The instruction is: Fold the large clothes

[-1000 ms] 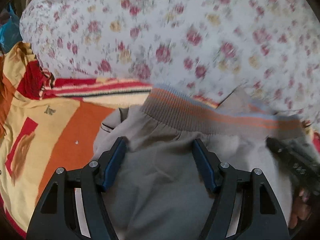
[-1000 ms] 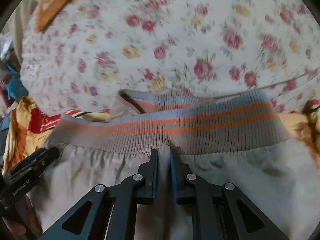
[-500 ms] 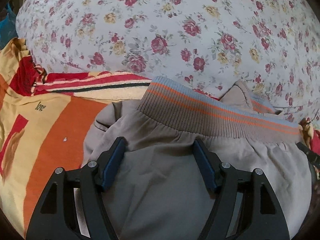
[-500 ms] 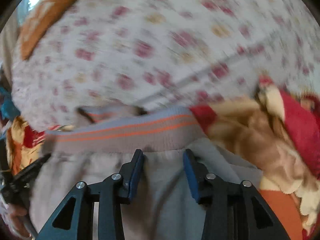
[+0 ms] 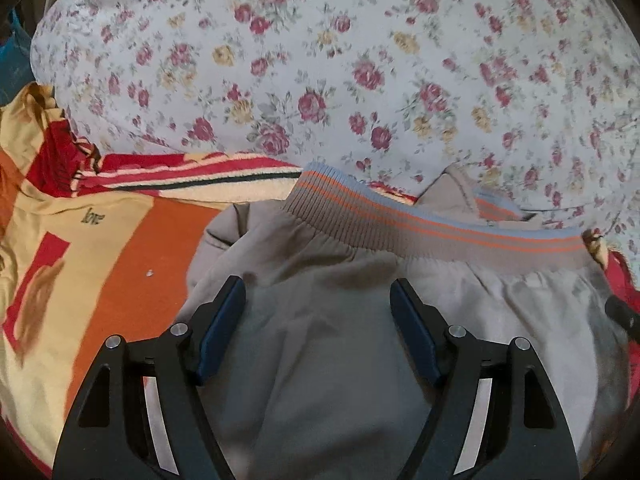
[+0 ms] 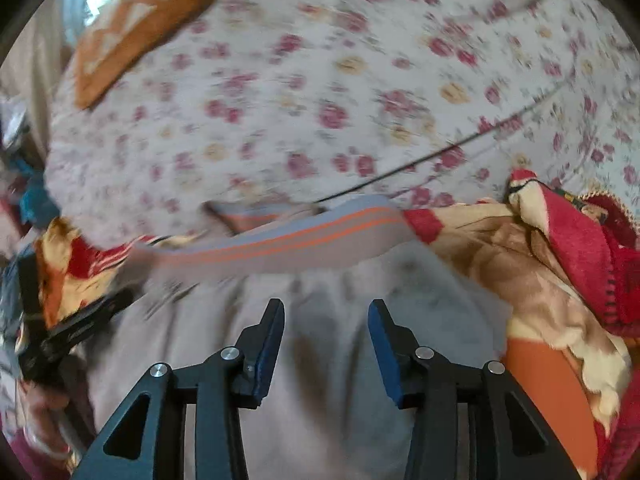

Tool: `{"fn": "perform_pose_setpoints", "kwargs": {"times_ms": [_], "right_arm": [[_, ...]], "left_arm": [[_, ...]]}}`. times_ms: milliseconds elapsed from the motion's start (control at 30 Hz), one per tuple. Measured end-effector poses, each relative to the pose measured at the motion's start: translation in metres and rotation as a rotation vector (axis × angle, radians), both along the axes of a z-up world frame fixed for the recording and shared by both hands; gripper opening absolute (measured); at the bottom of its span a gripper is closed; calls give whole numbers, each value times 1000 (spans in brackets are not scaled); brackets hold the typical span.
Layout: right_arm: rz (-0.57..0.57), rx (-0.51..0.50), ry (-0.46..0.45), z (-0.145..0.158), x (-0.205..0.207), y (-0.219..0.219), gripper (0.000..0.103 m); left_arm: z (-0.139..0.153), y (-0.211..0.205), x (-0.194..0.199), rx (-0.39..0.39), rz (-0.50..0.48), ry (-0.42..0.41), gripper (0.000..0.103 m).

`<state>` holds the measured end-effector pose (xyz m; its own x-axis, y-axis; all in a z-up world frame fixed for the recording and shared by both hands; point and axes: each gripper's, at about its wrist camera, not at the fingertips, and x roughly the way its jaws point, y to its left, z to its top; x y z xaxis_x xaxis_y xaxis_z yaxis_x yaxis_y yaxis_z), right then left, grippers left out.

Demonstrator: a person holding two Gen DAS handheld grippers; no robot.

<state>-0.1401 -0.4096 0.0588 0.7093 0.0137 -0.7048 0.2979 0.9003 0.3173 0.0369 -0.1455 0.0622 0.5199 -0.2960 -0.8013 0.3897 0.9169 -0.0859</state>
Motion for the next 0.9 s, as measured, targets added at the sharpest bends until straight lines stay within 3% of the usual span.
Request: {"fn": "perform_pose_setpoints", "kwargs": {"times_ms": [100,300,467,667,733,800,900], "right_arm": [[54,-6,-11,6,-14,21,42],[123,-34,12,-16,-2,68,42],[141,-166,122,-48,12,89,42],[157,-153,91,-21,-12,89,43],[154,-170,67,-13,-22,86,48],[144,-153,42,-9,-28,81,65],[120,-130,25,-10,-32,71,67]], "left_arm": [[7,4,-15,-5,-6,-8,75],[15,7,-38,8,-27,-30,75],[16,17,-52,-3,-29,2,75],[18,70,-41,-179,26,138,75],[13,88,-32,-217,60,181,75],[7,105,-23,-269,99,217,76],[-1,116,-13,-330,122,247,81]]}}
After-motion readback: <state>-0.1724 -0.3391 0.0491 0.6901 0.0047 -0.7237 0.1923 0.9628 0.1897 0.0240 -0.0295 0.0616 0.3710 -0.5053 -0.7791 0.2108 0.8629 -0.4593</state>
